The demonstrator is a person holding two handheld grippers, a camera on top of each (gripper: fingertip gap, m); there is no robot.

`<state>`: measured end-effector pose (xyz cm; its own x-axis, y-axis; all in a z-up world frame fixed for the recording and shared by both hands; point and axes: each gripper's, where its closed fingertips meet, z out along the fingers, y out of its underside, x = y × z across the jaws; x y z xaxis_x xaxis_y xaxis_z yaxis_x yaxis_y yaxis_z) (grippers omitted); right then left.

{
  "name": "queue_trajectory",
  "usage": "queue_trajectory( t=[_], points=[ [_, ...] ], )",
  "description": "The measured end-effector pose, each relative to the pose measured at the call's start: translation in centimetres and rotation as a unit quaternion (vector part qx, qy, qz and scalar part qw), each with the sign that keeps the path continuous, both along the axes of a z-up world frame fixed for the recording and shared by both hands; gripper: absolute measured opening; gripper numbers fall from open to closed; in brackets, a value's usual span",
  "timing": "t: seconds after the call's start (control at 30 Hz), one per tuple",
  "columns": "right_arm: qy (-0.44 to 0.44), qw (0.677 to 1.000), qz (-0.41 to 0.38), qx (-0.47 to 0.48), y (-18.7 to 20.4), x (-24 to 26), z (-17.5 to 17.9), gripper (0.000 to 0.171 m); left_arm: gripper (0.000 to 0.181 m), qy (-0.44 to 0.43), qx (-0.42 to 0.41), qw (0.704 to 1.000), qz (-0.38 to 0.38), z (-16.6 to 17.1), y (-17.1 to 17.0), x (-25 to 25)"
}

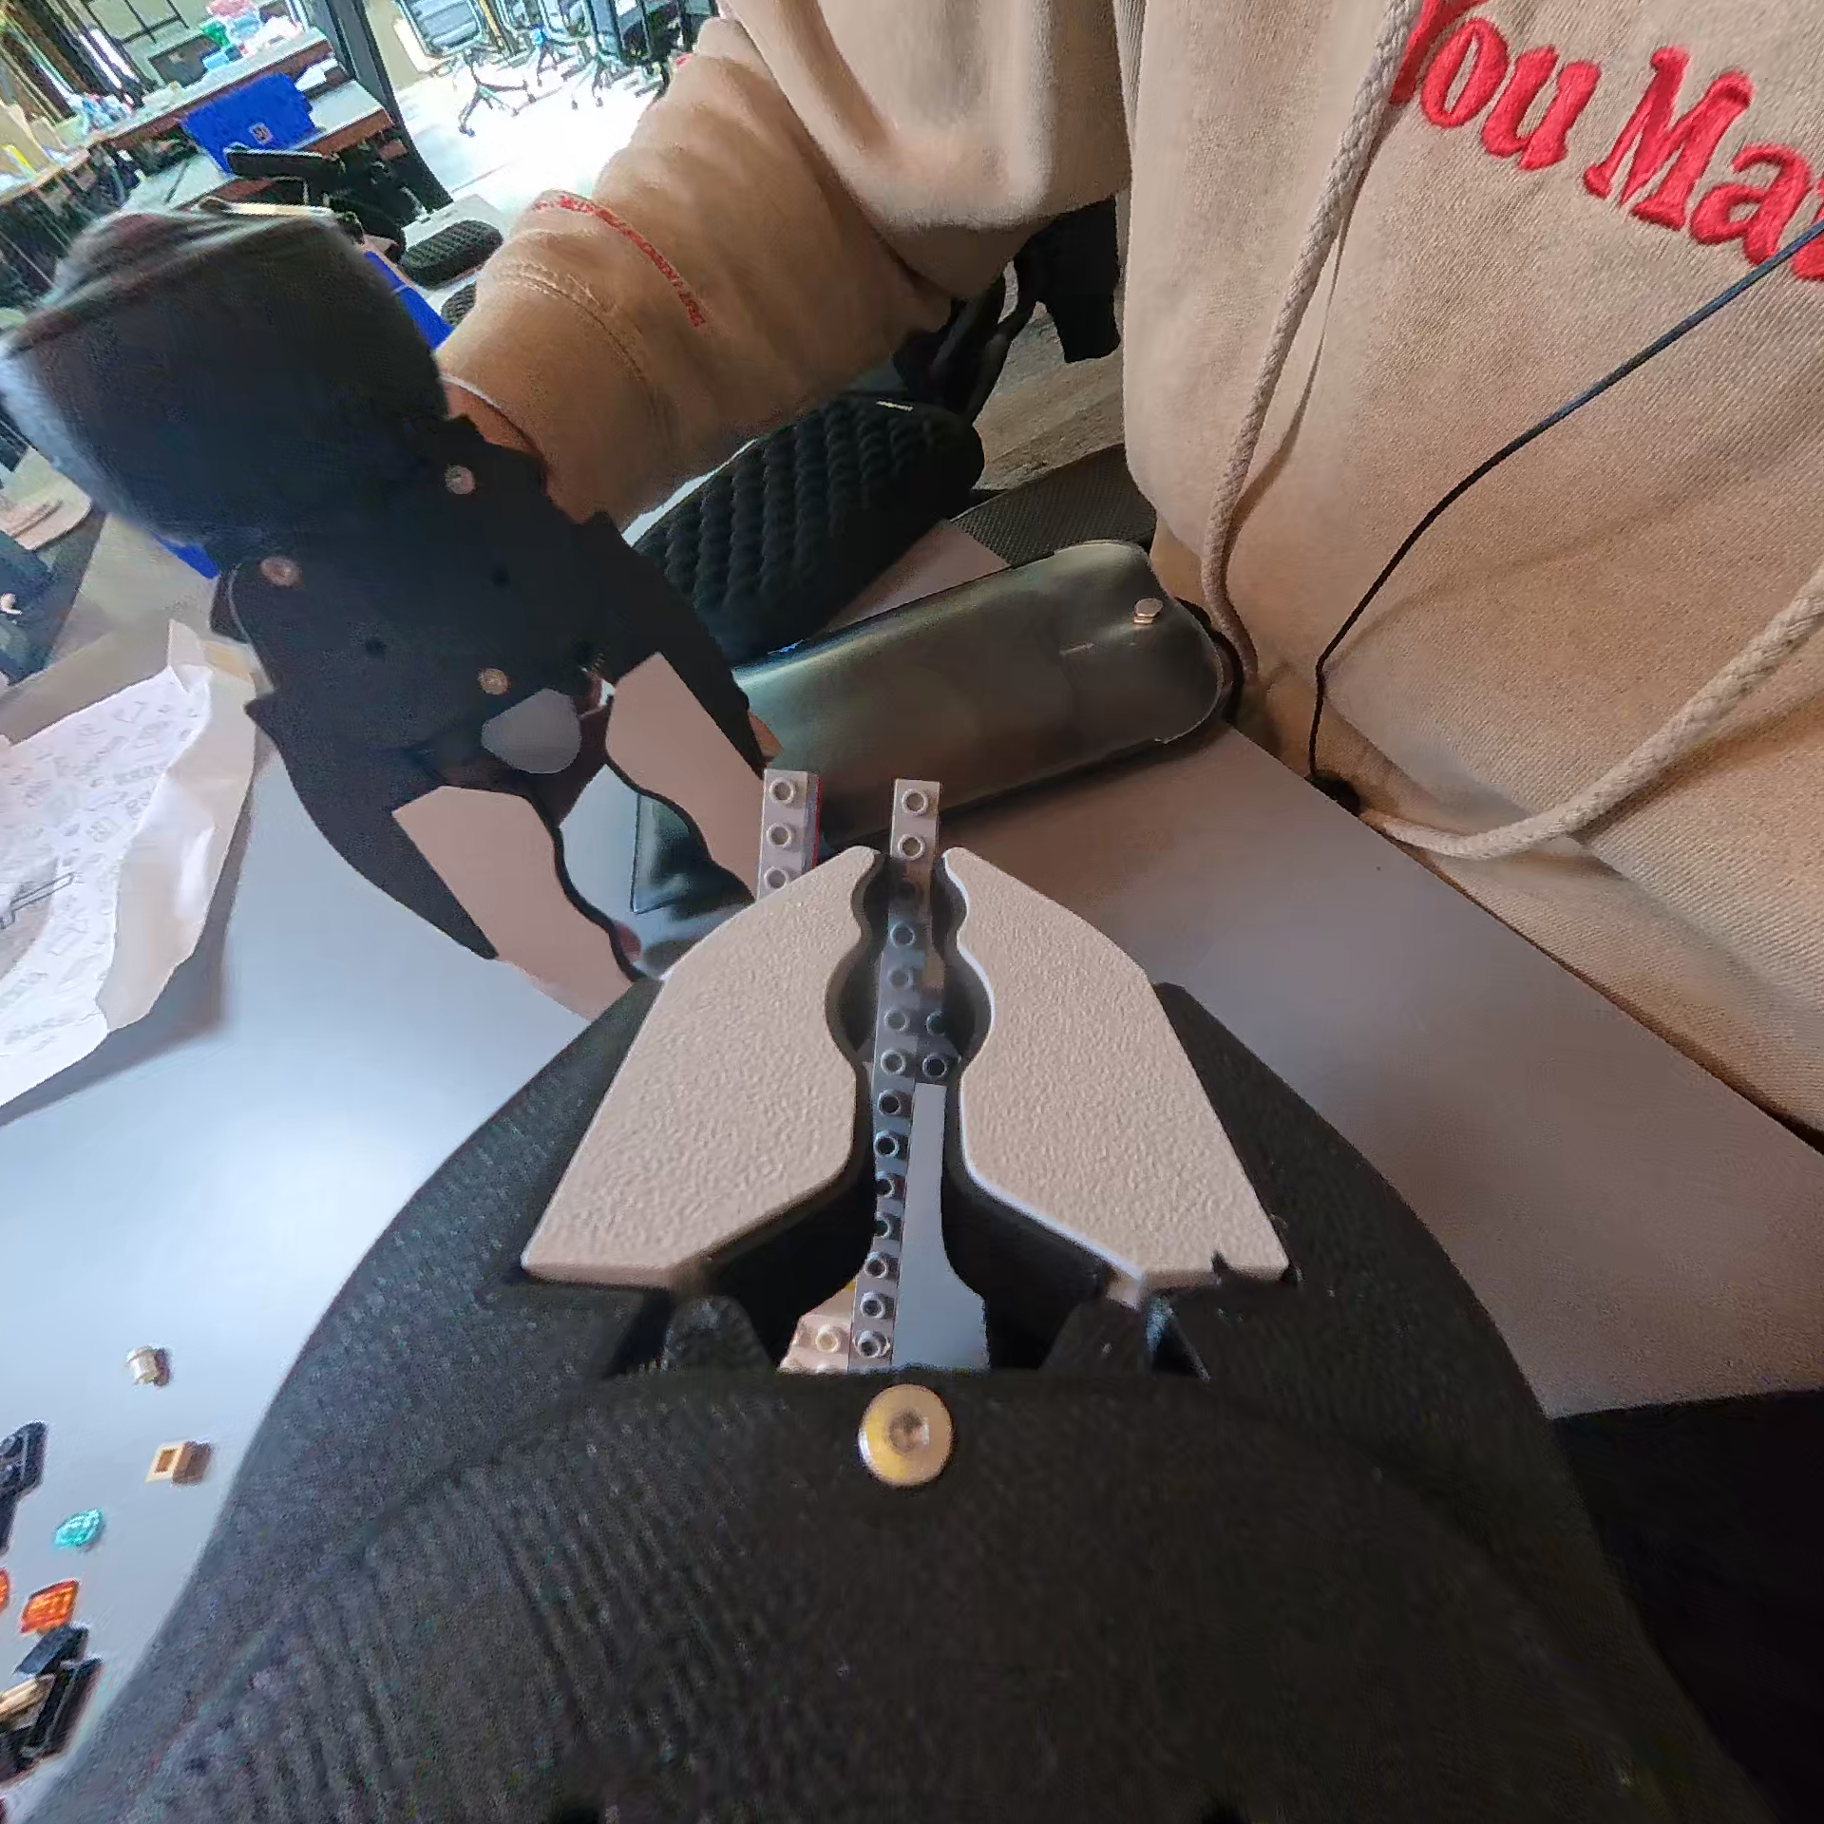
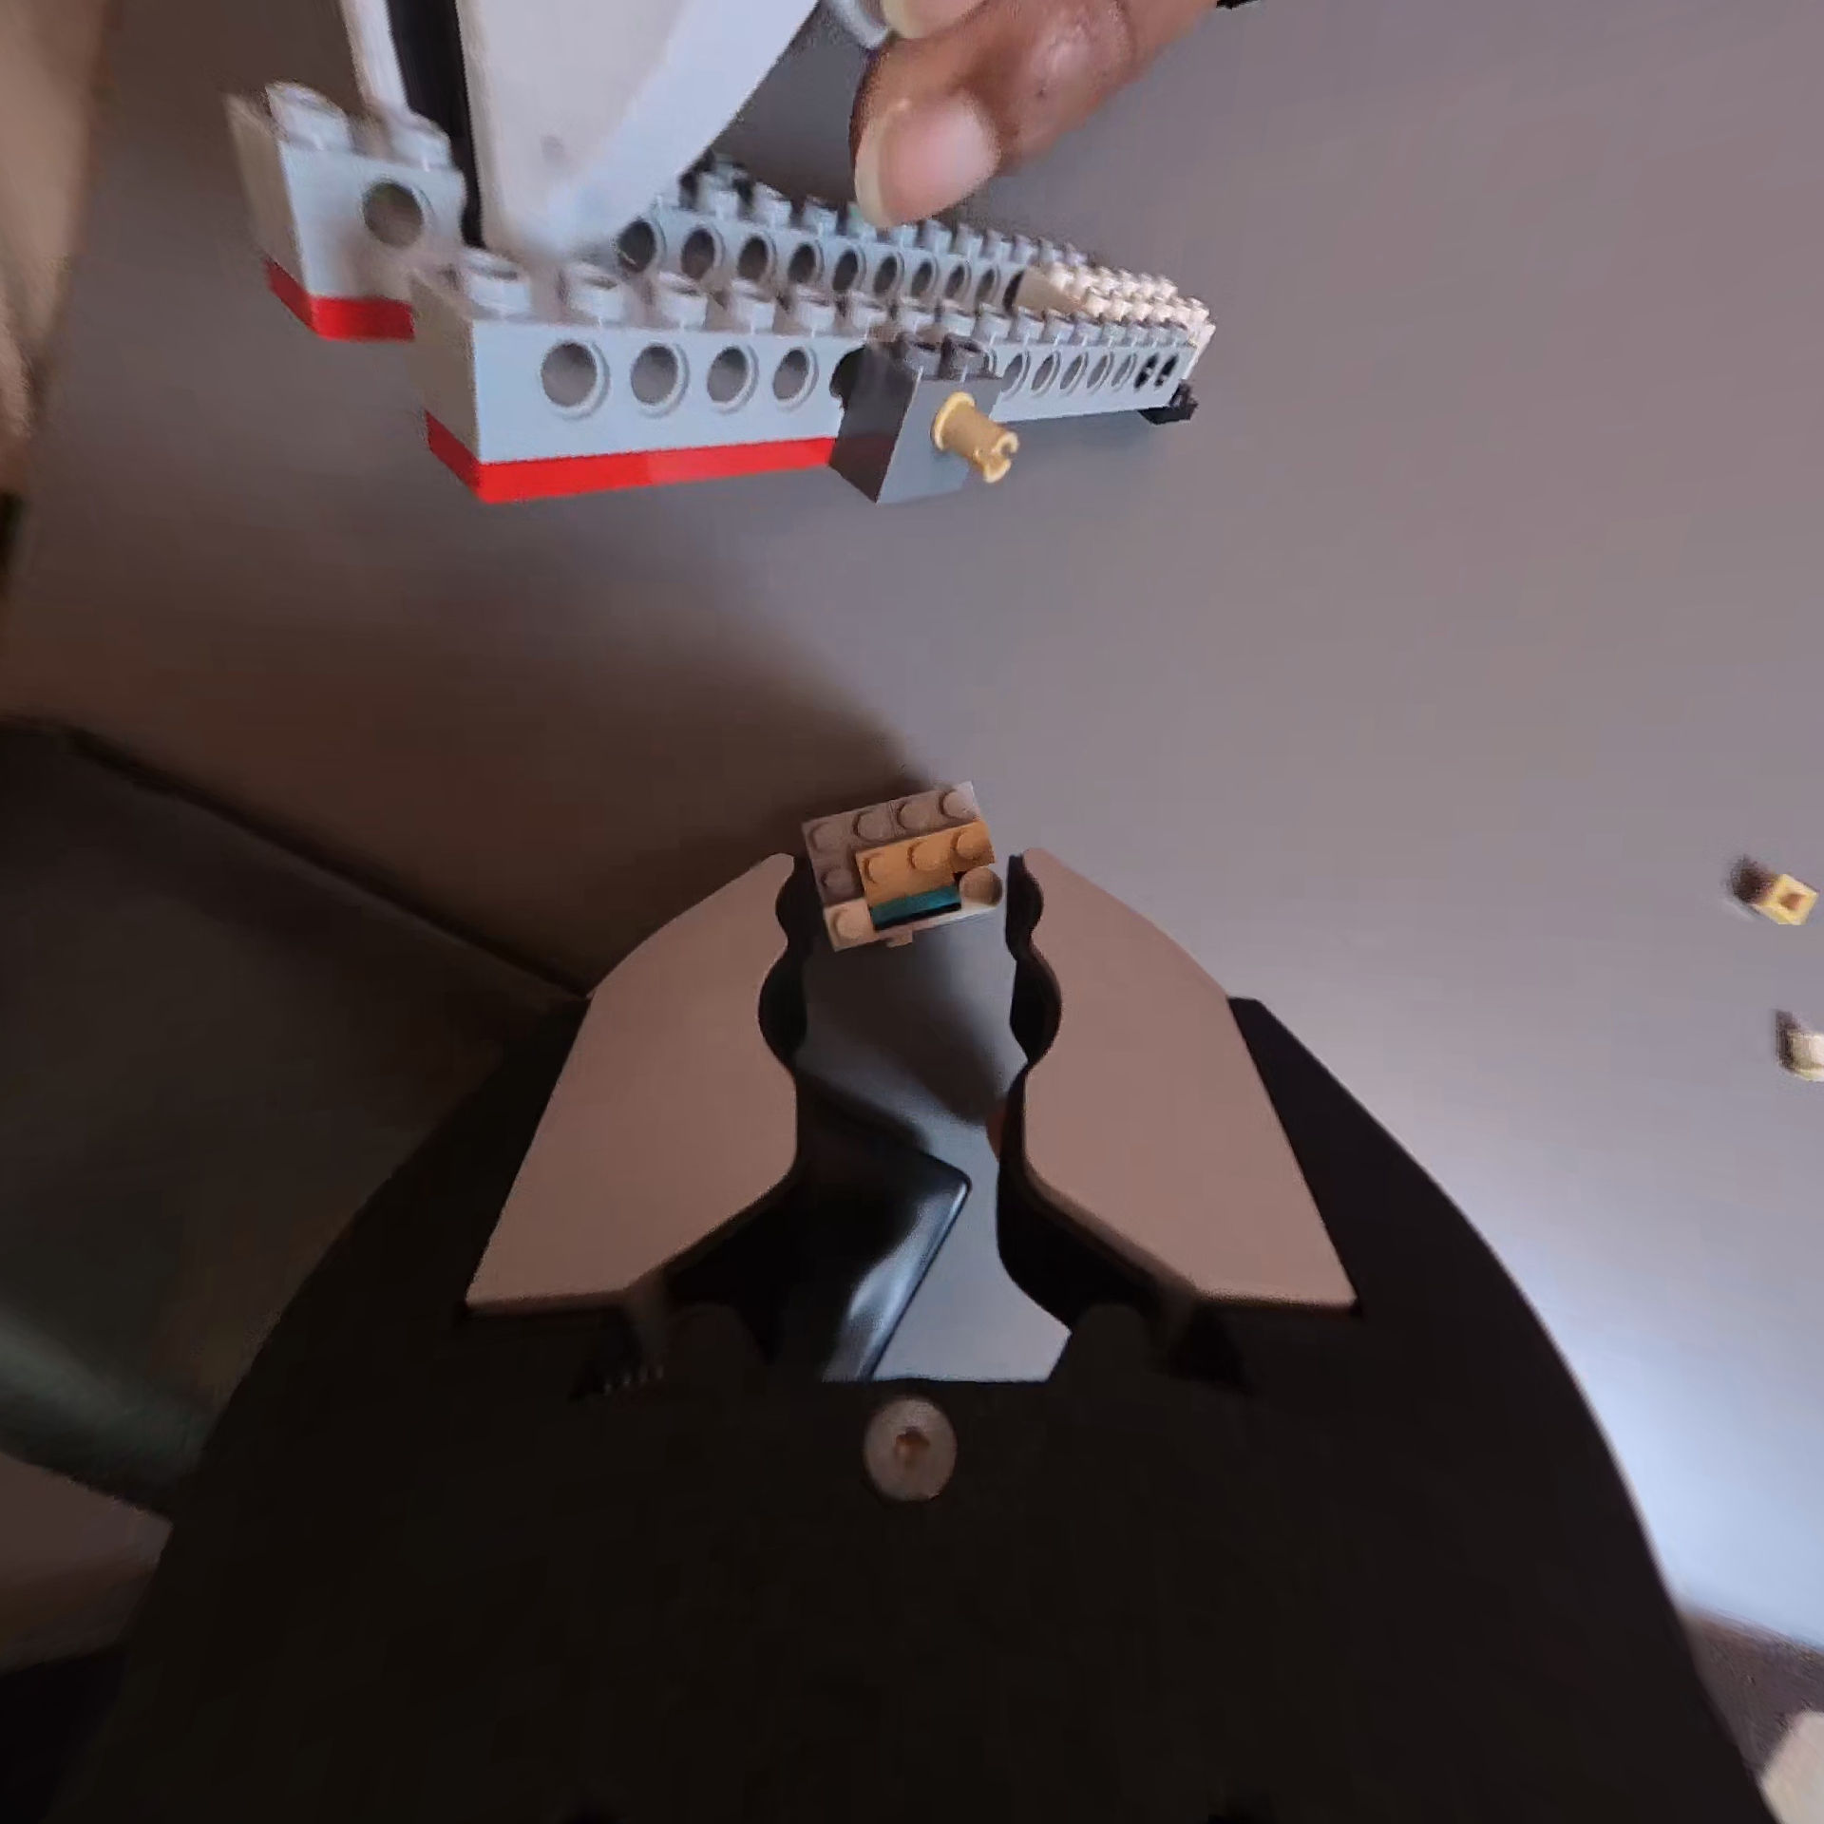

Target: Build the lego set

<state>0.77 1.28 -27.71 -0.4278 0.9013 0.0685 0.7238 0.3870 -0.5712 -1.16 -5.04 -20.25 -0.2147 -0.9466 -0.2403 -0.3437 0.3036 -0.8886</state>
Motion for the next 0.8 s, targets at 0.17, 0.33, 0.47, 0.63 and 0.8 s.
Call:
queue_trajectory(
  t=[0.17,0.33,0.47,0.63,0.8],
  points=[
    [0.084,0.995,0.004,0.057,-0.2,-0.8,3.4,0.05,0.008,-0.014,-0.032,0.999,-0.006,0.5,0.1,-0.8],
    [0.204,0.969,0.057,0.128,-3.2,-3.0,7.1,0.041,0.008,-0.033,-0.067,0.997,-0.026,1.3,-0.2,-1.2],
    [0.258,0.948,0.069,0.175,-3.8,-4.4,7.9,0.012,0.008,-0.046,-0.089,0.995,-0.029,1.9,-0.4,-1.5],
    [0.246,0.963,-0.01,0.108,-2.0,-4.5,8.5,0.007,0.016,-0.073,-0.06,0.993,0.074,3.0,2.3,-2.6],
    [0.226,0.963,-0.109,0.098,0.0,-4.4,8.5,0.006,0.04,-0.023,0.025,0.98,0.194,1.8,3.6,-2.6]
  ],
)
